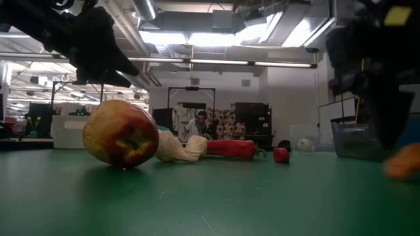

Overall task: Sort produce into baskets
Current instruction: Put the orange chili pepper into the blue bin, then put the red chili pepper into the blue bin

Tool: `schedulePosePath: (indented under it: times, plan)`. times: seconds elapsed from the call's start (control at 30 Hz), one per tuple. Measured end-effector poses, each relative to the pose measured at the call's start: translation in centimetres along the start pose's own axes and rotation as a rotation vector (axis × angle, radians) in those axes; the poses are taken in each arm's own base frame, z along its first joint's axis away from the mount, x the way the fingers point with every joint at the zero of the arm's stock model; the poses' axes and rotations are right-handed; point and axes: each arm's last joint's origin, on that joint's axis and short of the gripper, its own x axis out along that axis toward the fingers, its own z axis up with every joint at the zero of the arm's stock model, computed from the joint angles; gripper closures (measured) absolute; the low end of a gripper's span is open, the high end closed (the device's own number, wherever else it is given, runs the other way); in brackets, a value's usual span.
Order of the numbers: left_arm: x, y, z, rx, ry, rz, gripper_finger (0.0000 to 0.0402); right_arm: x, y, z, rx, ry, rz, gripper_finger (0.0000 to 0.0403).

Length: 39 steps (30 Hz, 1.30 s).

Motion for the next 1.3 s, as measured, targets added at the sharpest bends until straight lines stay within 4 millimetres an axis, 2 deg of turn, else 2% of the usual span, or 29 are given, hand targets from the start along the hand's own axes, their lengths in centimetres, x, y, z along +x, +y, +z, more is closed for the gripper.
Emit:
schedulePosePath:
  times: [0.27,0.37,0.47,0.63,0.7,0.83,0.93,1.03,1.13,1.2,1.3]
  plan:
    - [0.0,0.1,-0.1,-0.001,0.009,0.008,0.0112,2.2,0.2,0.2,-0.050,0.064,-0.032,0.0110]
    - [0.0,0.1,-0.1,0.003,0.009,0.011,0.0112,2.4,0.3,0.3,-0.046,0.065,-0.037,0.0131]
    - [0.0,0.1,-0.2,0.006,0.015,0.016,0.0111,2.4,0.4,0.3,-0.026,0.062,-0.032,0.0186]
    - [0.0,0.2,-0.2,0.007,0.017,0.017,0.0112,1.6,0.6,1.1,-0.022,0.006,-0.075,0.0312]
    - [0.0,0.2,-0.2,0.007,0.017,0.017,0.0111,0.9,0.8,1.8,-0.020,-0.046,-0.104,0.0340]
    - [0.0,0.2,-0.2,0.006,0.017,0.017,0.0112,-1.5,1.0,2.8,-0.010,-0.082,-0.153,0.0340]
    - [0.0,0.2,-0.2,0.001,0.017,0.017,0.0111,-3.7,0.5,2.6,0.061,-0.043,-0.230,0.0340]
    - [0.0,0.2,-0.2,-0.001,0.017,0.017,0.0112,-6.3,-0.5,1.5,0.257,-0.006,-0.329,0.0320]
    - [0.0,0.2,-0.2,0.001,0.018,0.018,0.0112,-8.9,-1.6,-0.2,0.520,-0.002,-0.406,0.0281]
    - [0.0,0.2,-0.2,0.001,0.017,0.017,0.0112,-10.3,-2.0,-1.6,0.705,-0.024,-0.440,0.0269]
    - [0.0,0.2,-0.2,0.000,0.017,0.017,0.0111,-11.4,-1.9,-3.1,0.875,-0.098,-0.361,0.0268]
